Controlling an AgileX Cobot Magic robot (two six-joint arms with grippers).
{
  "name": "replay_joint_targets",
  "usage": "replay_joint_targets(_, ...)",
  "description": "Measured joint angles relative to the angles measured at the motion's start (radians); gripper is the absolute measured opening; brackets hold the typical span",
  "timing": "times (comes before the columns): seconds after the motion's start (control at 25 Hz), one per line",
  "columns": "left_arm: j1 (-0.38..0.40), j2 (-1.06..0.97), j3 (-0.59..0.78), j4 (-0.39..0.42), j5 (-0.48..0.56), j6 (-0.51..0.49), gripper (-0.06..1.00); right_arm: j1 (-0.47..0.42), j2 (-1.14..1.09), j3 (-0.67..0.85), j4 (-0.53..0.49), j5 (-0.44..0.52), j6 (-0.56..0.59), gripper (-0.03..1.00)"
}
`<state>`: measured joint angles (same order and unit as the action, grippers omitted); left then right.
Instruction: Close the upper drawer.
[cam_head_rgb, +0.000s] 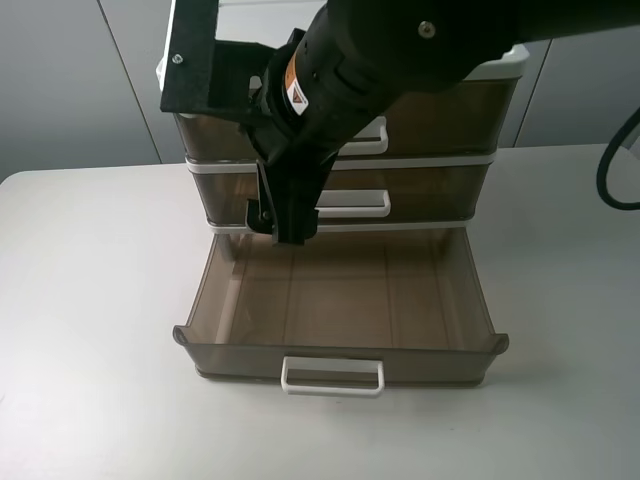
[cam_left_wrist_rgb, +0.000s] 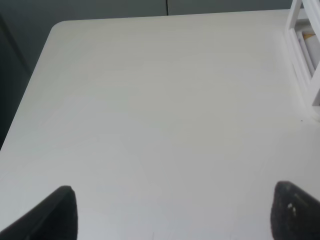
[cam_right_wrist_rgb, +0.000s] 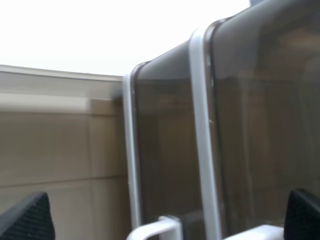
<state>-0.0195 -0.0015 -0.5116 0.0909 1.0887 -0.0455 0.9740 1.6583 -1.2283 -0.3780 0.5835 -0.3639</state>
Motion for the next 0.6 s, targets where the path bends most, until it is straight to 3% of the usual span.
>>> replay_joint_targets(0.2,0.000,0.000,0.000,0.000,0.000,0.000,0.74,0.006,-0.028,0.000,0.126,0.037,-0.001,0.70)
replay_joint_targets(0.44,0.000,0.000,0.000,0.000,0.000,0.000,0.74,0.021,-0.147,0.000,0.327,0.154,-0.001,0.70)
replay_joint_targets(0.6,0.000,0.000,0.000,0.002,0.000,0.000,0.74,0.021,-0.262,0.000,0.367,0.252,0.012,0.70)
